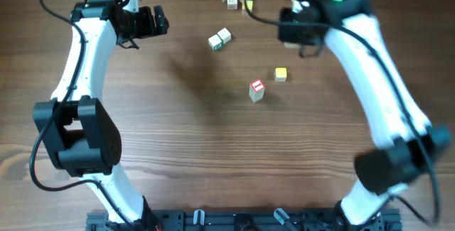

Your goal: Form a tower

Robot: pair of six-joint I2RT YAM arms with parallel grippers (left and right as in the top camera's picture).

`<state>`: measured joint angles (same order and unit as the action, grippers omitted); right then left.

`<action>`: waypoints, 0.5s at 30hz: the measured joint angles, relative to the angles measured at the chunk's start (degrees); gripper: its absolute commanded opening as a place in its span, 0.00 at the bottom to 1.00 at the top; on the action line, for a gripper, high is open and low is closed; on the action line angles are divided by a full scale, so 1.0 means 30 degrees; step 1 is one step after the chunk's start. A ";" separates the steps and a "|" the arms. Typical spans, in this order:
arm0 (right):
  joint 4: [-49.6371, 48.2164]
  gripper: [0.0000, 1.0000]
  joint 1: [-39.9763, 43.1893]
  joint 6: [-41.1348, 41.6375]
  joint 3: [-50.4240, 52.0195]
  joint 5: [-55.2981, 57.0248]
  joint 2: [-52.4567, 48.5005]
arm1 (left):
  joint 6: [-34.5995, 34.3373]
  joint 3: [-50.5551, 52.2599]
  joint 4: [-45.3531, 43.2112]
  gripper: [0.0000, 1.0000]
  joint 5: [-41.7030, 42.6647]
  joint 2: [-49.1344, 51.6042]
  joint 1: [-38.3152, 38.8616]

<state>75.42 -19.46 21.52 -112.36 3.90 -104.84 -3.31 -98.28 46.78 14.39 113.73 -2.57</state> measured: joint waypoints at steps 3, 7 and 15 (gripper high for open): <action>0.4940 0.24 0.0000 -0.0291 -0.0102 0.0000 0.2091 | 0.0000 -0.0007 -0.0073 1.00 -0.0007 0.0000 0.0000; 0.4437 0.24 0.0000 0.0000 0.1333 -0.0015 0.4007 | 0.0000 -0.0007 -0.0036 1.00 0.0007 0.0000 0.0000; -0.8932 0.23 -0.0080 0.1479 1.4557 -0.1800 0.3774 | 0.0000 -0.0007 -0.0007 1.00 0.0000 0.0000 0.0000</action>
<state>48.62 -19.70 25.96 -68.69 -1.50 -93.51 -3.31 -98.30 46.76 14.39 113.73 -2.57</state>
